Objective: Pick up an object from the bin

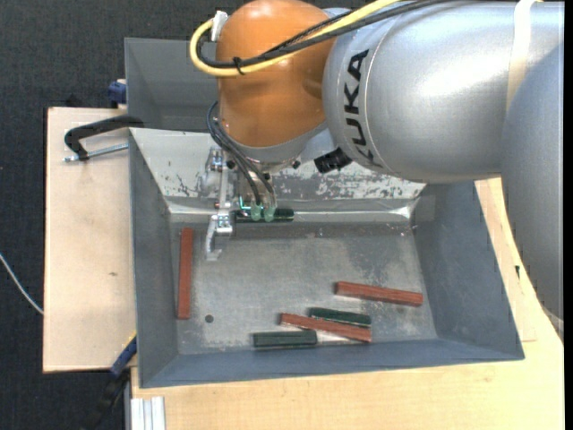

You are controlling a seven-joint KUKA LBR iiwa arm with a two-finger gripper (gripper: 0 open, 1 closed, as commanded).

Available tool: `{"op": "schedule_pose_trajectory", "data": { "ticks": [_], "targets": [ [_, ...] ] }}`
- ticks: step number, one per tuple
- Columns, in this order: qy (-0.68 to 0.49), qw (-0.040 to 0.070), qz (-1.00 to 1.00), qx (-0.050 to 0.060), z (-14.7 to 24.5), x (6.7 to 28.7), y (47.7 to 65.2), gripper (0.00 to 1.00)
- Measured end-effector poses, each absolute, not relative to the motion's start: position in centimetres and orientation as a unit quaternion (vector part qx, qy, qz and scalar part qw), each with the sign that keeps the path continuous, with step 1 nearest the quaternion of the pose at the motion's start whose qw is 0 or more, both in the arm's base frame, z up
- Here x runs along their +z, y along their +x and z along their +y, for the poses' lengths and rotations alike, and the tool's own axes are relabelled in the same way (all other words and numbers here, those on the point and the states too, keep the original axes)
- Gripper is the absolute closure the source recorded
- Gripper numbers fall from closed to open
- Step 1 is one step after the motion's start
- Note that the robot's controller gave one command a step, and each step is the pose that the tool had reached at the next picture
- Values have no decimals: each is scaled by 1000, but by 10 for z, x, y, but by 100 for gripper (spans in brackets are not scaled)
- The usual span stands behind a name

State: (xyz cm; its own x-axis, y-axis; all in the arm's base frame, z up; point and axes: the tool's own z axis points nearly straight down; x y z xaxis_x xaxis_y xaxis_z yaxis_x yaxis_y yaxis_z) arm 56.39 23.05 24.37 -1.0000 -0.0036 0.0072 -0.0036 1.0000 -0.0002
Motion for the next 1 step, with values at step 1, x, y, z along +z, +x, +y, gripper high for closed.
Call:
{"op": "schedule_pose_trajectory", "data": {
  "ticks": [1],
  "targets": [
    [0, -1, -1000, -1, 229, 249, 566, 0]
  ]
}}
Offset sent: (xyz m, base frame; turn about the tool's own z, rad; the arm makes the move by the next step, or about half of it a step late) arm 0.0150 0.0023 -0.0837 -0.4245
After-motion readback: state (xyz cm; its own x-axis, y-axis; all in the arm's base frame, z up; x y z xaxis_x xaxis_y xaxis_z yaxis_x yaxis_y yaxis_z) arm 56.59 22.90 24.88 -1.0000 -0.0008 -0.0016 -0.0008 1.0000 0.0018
